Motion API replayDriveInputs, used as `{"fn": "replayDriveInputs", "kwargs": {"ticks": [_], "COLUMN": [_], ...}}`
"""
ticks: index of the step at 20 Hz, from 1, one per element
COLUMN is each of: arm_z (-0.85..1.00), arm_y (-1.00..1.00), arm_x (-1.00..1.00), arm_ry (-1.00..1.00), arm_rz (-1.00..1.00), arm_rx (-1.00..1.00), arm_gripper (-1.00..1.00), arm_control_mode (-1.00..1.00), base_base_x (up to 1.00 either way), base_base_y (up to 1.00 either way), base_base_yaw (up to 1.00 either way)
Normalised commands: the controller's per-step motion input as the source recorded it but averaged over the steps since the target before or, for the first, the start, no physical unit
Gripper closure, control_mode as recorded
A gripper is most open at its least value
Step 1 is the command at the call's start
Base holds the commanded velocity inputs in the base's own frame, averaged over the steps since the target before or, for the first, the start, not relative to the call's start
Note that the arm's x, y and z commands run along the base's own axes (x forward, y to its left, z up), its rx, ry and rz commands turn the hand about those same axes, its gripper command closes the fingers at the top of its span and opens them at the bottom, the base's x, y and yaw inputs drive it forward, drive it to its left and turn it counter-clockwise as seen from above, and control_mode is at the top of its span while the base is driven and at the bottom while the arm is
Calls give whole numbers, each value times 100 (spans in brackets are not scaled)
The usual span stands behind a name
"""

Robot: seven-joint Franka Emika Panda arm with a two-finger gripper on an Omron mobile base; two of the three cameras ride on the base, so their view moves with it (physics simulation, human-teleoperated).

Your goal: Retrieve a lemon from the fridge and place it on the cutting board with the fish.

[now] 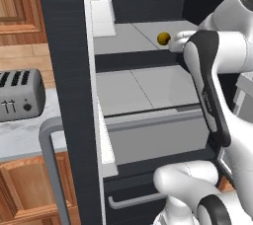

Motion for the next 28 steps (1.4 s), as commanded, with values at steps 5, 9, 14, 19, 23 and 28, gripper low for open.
{"fn": "replayDriveInputs", "kwargs": {"ticks": [5,9,14,19,23,28], "arm_z": [-8,-15,-1,5,14,-1], "arm_y": [0,0,0,-1,-3,-11], "arm_x": [46,18,18,31,47,28], "arm_ry": [-5,-9,-1,8,7,0], "arm_rz": [-5,-4,0,0,0,0], "arm_rx": [3,0,0,0,0,0], "arm_gripper": [-100,-100,-100,-100,-100,-100], "arm_control_mode": [-100,-100,-100,-100,-100,-100], "base_base_x": [0,0,0,0,0,0], "base_base_y": [0,0,0,0,0,0], "base_base_yaw": [0,0,0,0,0,0]}}
